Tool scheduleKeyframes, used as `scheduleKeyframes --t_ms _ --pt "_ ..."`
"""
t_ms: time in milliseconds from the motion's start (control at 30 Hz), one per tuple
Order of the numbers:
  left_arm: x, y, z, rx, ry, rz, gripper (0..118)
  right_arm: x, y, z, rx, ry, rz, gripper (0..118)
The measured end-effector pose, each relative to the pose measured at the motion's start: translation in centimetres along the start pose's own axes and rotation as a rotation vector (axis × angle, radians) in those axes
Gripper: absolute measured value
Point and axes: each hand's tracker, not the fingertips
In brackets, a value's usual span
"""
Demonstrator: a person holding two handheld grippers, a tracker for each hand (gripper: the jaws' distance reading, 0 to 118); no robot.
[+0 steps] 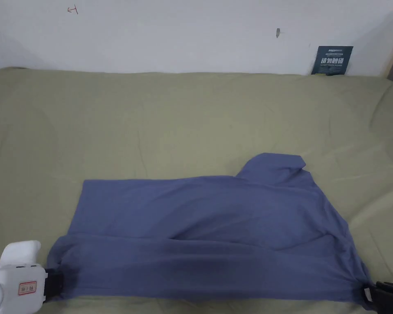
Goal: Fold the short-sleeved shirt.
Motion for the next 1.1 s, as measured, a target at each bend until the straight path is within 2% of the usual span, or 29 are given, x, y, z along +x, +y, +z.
scheduleKeyframes --t_ms 33,67,100,133,167,200,233,367,433,467,500,533,567,600,667,767,833,933,1100 --pt "0.0 0.1 -0.3 0.001 -0.003 0.002 4 0.2 0.0 -0.4 -0.012 0.006 -0.015 8" --pt "-0.1 0.0 -0.6 0.013 -0.015 0.014 4 0.4 0.1 -0.6 -0.032 0.016 -0.051 27" --pt "-0.4 0.1 -0.7 0.013 -0.022 0.025 10 0.7 0.1 -0.8 -0.043 0.013 -0.071 81" --pt "-0.6 0.0 -0.7 0.019 -0.030 0.040 29 0.5 -0.1 -0.9 -0.054 0.013 -0.063 112" --pt "-0.6 0.0 -0.6 0.033 -0.017 0.059 67 0.5 -0.2 -0.9 -0.052 0.014 -0.054 118" --pt "-0.7 0.0 -0.5 0.031 0.003 0.052 111 0.3 -0.2 -0.2 0.010 0.001 -0.033 113" --pt "-0.7 0.0 -0.2 0.027 0.028 0.043 118 0.2 0.0 0.0 -0.011 -0.009 -0.025 112" --pt "0.6 0.9 3.5 0.129 0.022 0.021 118 -0.8 1.4 1.0 0.040 -0.018 -0.014 113" --pt "2.1 1.7 5.1 0.209 0.016 -0.024 118 -2.3 2.2 1.7 0.075 -0.001 -0.003 108" --pt "3.0 2.3 5.9 0.241 0.017 -0.043 115 -3.0 2.7 2.2 0.130 -0.004 0.012 97" --pt "3.8 2.7 6.6 0.283 0.009 -0.060 98 -3.6 3.2 2.6 0.188 0.001 0.021 70" --pt "4.5 3.2 7.2 0.327 0.004 -0.075 67 -4.4 3.5 3.1 0.215 0.010 0.019 40" --pt "4.7 3.7 6.7 0.345 -0.007 -0.106 20 -4.9 4.0 3.3 0.248 0.009 0.017 8" --pt "5.0 4.1 6.2 0.373 -0.011 -0.121 0 -5.5 4.5 3.3 0.286 0.004 0.022 3" --pt "6.0 4.6 5.6 0.419 0.013 -0.106 0 -6.5 5.1 3.3 0.360 -0.017 0.023 2" --pt "6.9 5.5 4.5 0.414 -0.035 -0.085 0 -7.6 6.4 2.6 0.380 -0.025 0.018 2" --pt "7.4 6.6 3.8 0.413 -0.021 -0.085 0 -8.4 7.2 1.9 0.410 -0.068 0.056 2" --pt "7.4 8.0 2.3 0.419 -0.029 -0.055 0 -8.8 8.3 0.5 0.417 -0.062 0.064 2" --pt "6.2 11.5 -1.6 0.355 0.039 -0.024 0 -8.5 10.4 -2.9 0.389 -0.060 0.043 2"
